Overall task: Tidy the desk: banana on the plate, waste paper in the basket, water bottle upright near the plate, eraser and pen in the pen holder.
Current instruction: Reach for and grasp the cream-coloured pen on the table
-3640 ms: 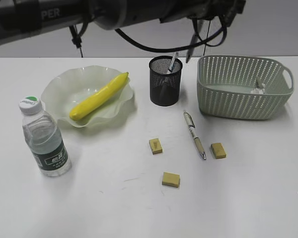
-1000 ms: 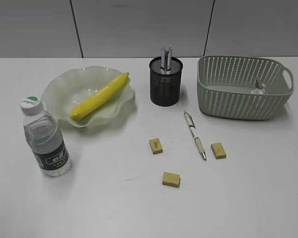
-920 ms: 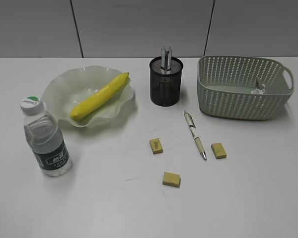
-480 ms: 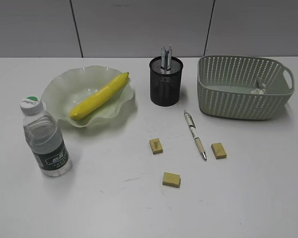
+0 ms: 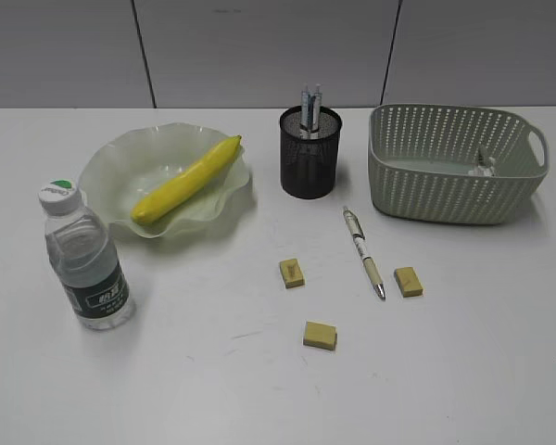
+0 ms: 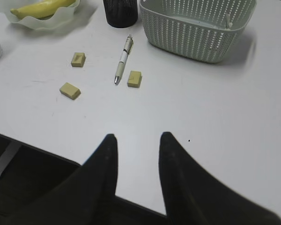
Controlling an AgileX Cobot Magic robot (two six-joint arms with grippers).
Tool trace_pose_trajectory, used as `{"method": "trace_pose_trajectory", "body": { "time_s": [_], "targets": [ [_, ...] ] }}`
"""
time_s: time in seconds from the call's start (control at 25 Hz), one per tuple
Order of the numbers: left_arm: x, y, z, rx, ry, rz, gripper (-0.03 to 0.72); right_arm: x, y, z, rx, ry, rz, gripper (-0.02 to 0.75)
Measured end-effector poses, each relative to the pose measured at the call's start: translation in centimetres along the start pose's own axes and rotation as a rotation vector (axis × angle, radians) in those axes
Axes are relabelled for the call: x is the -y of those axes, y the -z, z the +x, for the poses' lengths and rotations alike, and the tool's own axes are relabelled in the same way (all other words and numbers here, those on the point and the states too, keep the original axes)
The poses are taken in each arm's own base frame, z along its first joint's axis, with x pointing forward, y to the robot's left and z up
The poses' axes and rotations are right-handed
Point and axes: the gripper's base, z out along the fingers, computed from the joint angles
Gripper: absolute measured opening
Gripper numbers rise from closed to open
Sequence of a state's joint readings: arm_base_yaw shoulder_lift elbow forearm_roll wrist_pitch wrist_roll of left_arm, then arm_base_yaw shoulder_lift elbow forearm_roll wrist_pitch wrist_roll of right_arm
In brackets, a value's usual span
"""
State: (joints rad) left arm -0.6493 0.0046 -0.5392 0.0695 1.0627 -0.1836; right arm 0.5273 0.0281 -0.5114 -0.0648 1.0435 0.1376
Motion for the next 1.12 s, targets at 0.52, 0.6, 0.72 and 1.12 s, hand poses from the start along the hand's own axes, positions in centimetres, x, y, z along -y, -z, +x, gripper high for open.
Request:
{"method": "trace_pose_trajectory", "body": {
  "time_s": [0.52, 0.6, 0.72, 1.12],
  "targets": [
    [0.4, 0.3, 0.2, 0.055, 0.171, -0.364, 0.489, -1.6, -11.1, -8.1, -0.283, 0.092, 0.010, 0.263],
    [0.4, 0.3, 0.2, 0.056, 0.177, -0.375, 0.487, -2.0, -16.0, -9.3, -0.376, 0.115, 0.009, 0.283],
    [0.4, 0.3, 0.2, 0.057, 0.179, -0.380, 0.487, -2.6, -22.7, -10.6, -0.479, 0.124, 0.010, 0.340],
    [0.4, 0.3, 0.2, 0.057, 0.179, -0.380, 0.477, -3.5, -40.0, -8.8, -0.785, 0.014, 0.062, 0.504]
  ]
}}
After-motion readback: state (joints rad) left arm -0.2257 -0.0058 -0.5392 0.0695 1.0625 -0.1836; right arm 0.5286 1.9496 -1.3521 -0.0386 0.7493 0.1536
